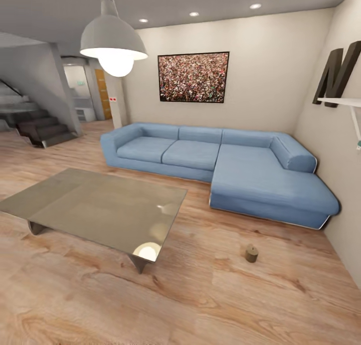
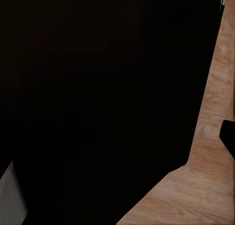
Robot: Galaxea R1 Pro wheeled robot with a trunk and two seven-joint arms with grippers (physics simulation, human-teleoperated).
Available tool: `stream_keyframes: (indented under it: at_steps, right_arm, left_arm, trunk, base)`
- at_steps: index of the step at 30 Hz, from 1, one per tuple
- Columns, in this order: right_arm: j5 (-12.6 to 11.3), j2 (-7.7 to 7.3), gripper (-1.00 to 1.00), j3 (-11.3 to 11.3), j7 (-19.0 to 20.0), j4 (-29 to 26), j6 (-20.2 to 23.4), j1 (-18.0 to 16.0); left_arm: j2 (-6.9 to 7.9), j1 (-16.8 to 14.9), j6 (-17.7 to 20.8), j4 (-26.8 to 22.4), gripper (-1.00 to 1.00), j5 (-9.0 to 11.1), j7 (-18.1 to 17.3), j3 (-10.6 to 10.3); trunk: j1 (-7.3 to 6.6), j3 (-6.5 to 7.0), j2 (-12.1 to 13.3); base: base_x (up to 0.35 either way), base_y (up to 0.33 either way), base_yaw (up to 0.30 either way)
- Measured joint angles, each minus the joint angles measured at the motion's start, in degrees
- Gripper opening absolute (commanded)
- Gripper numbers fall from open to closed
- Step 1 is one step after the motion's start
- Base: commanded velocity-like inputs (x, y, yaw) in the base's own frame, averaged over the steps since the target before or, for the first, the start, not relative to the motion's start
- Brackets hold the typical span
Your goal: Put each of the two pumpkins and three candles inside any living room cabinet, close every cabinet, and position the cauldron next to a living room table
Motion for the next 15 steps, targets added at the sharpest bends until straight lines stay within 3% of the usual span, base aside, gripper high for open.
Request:
stream_keyframes:
  at_steps: [10,15]
  right_arm:
    - [0.1,0.00,1.00,0.0,0.0,0.0,0.0,0.0]
    - [0.1,0.00,1.00,0.0,0.0,0.1,0.0,0.0]
  left_arm:
    - [-0.41,0.0,-0.1,0.0,1.00,-0.1,-0.5,0.1]
    - [-0.65,0.0,-0.1,0.0,1.00,-0.1,-0.6,0.1]
  trunk:
    - [0.00,0.00,0.0]
    - [0.02,0.00,0.0]
  base:
    - [-0.008,-0.001,0.277]
    - [-0.182,-0.090,0.276]
